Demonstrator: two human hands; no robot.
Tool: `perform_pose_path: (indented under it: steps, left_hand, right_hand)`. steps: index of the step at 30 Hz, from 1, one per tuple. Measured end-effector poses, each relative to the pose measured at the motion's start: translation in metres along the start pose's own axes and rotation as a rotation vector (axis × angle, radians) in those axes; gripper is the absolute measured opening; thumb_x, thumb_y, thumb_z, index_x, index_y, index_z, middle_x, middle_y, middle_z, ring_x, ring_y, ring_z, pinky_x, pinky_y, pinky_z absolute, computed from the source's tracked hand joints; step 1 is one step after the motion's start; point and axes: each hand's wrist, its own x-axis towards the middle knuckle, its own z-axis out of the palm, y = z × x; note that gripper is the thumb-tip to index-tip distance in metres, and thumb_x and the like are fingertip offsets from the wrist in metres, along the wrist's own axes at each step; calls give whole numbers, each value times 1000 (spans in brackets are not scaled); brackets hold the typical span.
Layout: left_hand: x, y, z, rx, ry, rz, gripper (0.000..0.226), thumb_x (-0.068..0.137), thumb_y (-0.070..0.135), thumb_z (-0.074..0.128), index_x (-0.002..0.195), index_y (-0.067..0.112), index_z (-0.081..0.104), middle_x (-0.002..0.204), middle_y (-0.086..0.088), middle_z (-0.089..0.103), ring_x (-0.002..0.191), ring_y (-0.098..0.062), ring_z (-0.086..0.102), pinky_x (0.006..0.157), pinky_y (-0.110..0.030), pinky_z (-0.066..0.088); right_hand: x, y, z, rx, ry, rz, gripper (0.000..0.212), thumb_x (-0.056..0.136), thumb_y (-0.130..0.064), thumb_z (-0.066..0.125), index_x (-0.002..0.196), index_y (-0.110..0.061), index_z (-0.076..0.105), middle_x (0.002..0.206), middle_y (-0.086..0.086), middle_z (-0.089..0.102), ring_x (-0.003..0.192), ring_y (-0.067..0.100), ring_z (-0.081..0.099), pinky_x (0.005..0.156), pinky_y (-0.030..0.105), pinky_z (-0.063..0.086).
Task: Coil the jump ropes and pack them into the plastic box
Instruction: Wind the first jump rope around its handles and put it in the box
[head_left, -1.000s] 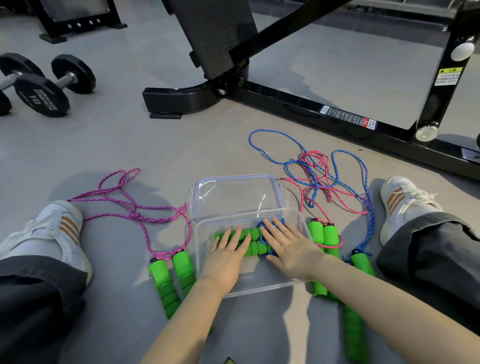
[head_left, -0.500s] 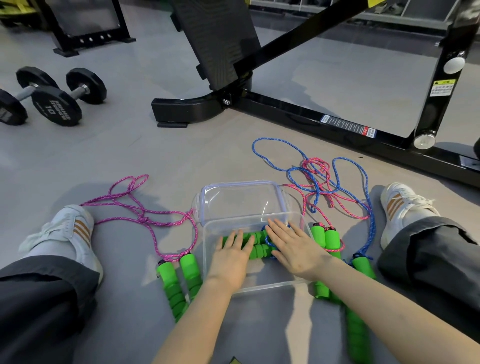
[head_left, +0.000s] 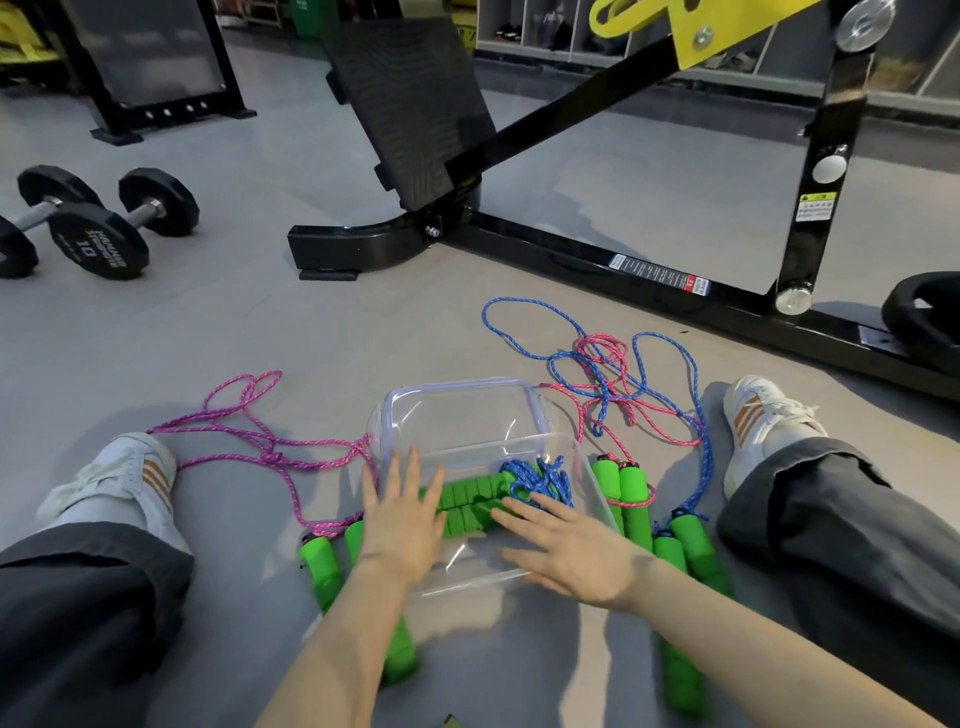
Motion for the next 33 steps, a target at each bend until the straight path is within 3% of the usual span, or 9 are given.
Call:
perform_pose_path:
  steps: [3, 6, 9, 12, 14, 17, 22, 28, 33]
  left_hand:
    - [-8, 1, 0, -15, 38, -5, 56, 101, 44, 29, 151, 17, 27, 155, -19, 22, 141, -36, 24, 113, -59, 9]
    - [-23, 0, 1, -67, 121, 83, 57, 87, 44, 34, 101, 5, 74, 99, -20, 68, 89, -36, 65, 91, -51, 29]
    - [-42, -2, 2, -93, 319, 189, 44, 84, 36, 38, 72, 11, 72, 66, -9, 63, 63, -27, 61, 79, -43, 32]
    - [-60, -3, 1, -117, 438, 358, 29, 77, 29, 42, 62, 18, 65, 59, -1, 56, 60, -23, 57, 79, -37, 34]
    - [-68, -3, 2, -131, 447, 476, 24, 72, 29, 44, 60, 20, 62, 59, 1, 54, 60, -20, 55, 76, -31, 34]
    - [-73, 3, 5, -101, 446, 603, 19, 68, 27, 45, 61, 21, 62, 61, 3, 54, 61, -18, 55, 71, -27, 33]
    - [-63, 2, 1, -19, 448, 539, 60, 47, 14, 72, 107, 17, 72, 102, -4, 69, 94, -22, 58, 90, -37, 46]
    - [-48, -2, 2, 4, 359, 419, 93, 29, 0, 83, 119, 12, 67, 125, -20, 61, 110, -33, 62, 92, -53, 49]
    - [-30, -7, 10, -35, 289, 418, 85, 59, 49, 84, 132, 13, 58, 138, -18, 51, 130, -30, 35, 102, -52, 25]
  right_hand:
    - [-7, 6, -1, -57, 10, 26, 30, 89, -37, 39, 94, -28, 67, 132, 10, 57, 124, 27, 52, 103, 47, 34]
    - [-15, 16, -3, -82, -38, 103, 13, 74, -39, 67, 81, -29, 71, 134, 10, 55, 125, 30, 51, 105, 50, 35]
    - [-28, 27, -2, 9, -63, 341, 45, 52, -29, 85, 96, -23, 74, 132, 15, 55, 119, 36, 55, 104, 51, 26]
    - [-37, 20, -11, 81, 64, 665, 54, 79, -17, 54, 133, -10, 51, 144, 18, 41, 124, 39, 49, 105, 48, 24]
    - [-32, 7, -22, 280, -46, 966, 54, 94, -20, 33, 146, -9, 24, 144, 14, 41, 124, 32, 48, 100, 41, 35]
    - [-23, -9, -27, 593, -71, 1178, 40, 95, -21, 38, 131, -5, 35, 120, 15, 58, 106, 33, 59, 79, 37, 46]
    - [-20, -6, -23, 663, -87, 1115, 41, 83, 3, 38, 124, -3, 41, 119, 19, 57, 106, 36, 58, 78, 40, 47]
    - [-7, 25, -13, 742, -56, 988, 66, 83, 7, 38, 145, -15, 31, 134, 17, 46, 121, 31, 49, 93, 36, 43]
    - [15, 34, -4, 701, 34, 816, 70, 81, 10, 37, 142, -23, 39, 114, 10, 55, 113, 29, 49, 89, 33, 42]
